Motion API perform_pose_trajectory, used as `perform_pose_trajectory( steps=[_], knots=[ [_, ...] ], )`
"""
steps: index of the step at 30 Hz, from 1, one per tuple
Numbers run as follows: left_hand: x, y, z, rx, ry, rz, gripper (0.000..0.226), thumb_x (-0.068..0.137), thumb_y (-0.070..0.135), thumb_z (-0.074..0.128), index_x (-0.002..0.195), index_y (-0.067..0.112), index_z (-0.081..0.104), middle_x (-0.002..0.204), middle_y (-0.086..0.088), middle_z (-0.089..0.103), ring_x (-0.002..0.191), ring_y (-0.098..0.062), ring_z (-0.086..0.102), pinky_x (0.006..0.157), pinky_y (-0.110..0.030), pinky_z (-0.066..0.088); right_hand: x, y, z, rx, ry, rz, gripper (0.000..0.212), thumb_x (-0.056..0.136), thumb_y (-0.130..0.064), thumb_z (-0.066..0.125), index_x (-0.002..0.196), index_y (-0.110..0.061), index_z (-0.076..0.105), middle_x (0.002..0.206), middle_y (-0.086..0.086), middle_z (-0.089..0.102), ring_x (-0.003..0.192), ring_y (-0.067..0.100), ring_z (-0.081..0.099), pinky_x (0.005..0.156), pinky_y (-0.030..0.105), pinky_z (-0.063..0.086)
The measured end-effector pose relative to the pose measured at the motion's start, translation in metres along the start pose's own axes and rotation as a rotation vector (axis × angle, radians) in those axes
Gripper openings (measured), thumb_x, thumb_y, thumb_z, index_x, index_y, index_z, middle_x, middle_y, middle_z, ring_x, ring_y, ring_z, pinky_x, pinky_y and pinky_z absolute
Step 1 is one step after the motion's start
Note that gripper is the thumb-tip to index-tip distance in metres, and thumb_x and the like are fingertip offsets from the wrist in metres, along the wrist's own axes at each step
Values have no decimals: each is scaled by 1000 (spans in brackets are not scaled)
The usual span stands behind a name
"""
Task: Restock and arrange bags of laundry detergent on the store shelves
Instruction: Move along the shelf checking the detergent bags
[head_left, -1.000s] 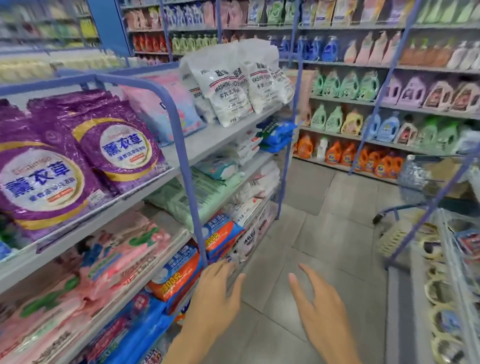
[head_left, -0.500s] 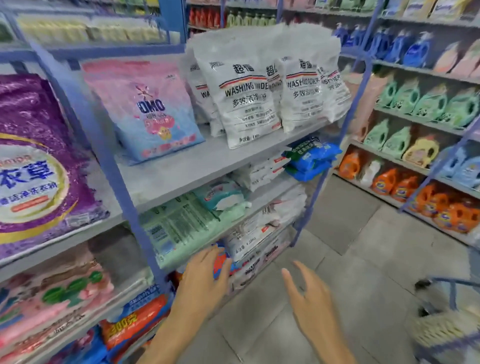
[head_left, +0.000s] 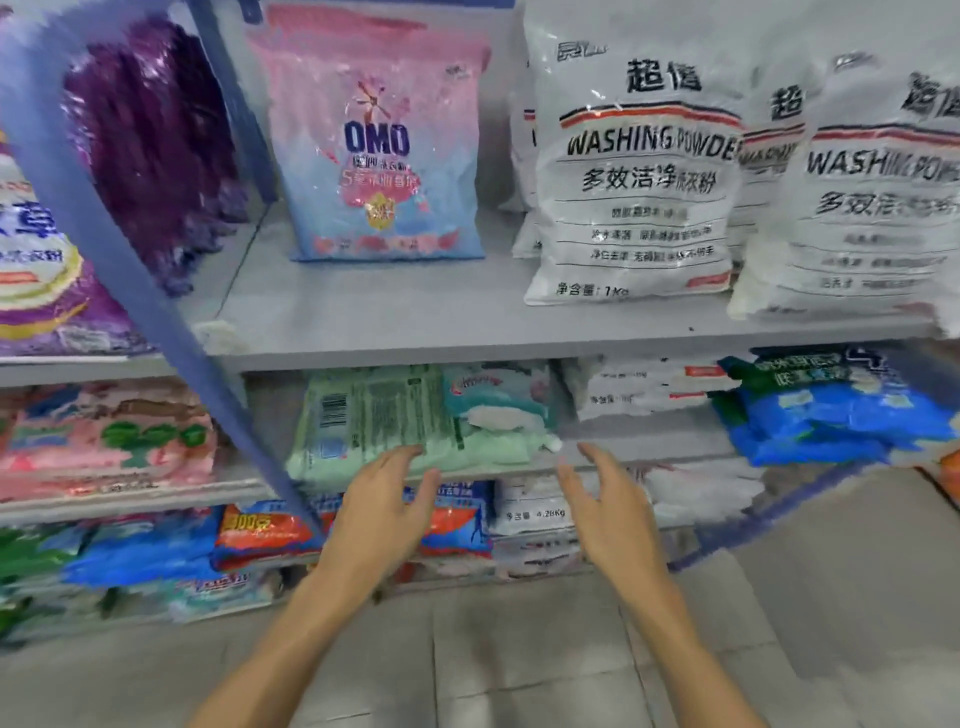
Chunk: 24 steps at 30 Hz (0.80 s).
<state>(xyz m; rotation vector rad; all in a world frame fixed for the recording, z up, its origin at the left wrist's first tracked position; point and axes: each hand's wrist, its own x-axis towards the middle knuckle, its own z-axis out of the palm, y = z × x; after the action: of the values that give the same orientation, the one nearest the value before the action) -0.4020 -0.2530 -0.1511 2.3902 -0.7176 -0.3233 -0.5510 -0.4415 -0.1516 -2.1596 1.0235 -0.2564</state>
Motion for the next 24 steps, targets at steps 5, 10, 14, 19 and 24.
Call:
perform_pose_trajectory(
  steps=[5,10,14,19,24],
  knots=[
    [30,11,22,-34,37,-59,47,103,42,50,140,13,57,138,-9,62,129,-24,55,104,-31,40,54,5,-2,-22,-48,-22,62,102,-57,46,149,-17,46,150,5,52,131,25,54,102,36,41],
    [67,0,53,-40,69,-90,52,103,48,46,145,18,51,143,-8,59,127,-28,57,105,-36,42,105,19,18,76,-63,-35,42,101,-51,52,133,-24,54,123,4,62,112,23,57,83,31,41],
    [96,-8,78,-70,114,-124,59,101,55,42,149,21,44,142,-6,58,125,-27,57,106,-37,42,145,29,42,146,-75,-78,59,98,-67,45,148,-35,41,132,-8,60,116,21,58,95,37,50],
    [133,-15,107,-256,224,-93,37,101,55,48,125,29,59,85,18,64,78,6,59,61,-6,40,181,50,74,283,-82,-119,67,95,-70,47,154,-43,31,138,-8,58,115,21,59,92,33,42],
    [159,-12,127,-414,283,-196,32,94,60,57,114,35,57,95,22,60,85,-2,57,72,-22,41,203,61,97,380,-103,-68,81,86,-73,60,155,-48,27,144,-11,53,126,20,56,92,30,37]
  ],
)
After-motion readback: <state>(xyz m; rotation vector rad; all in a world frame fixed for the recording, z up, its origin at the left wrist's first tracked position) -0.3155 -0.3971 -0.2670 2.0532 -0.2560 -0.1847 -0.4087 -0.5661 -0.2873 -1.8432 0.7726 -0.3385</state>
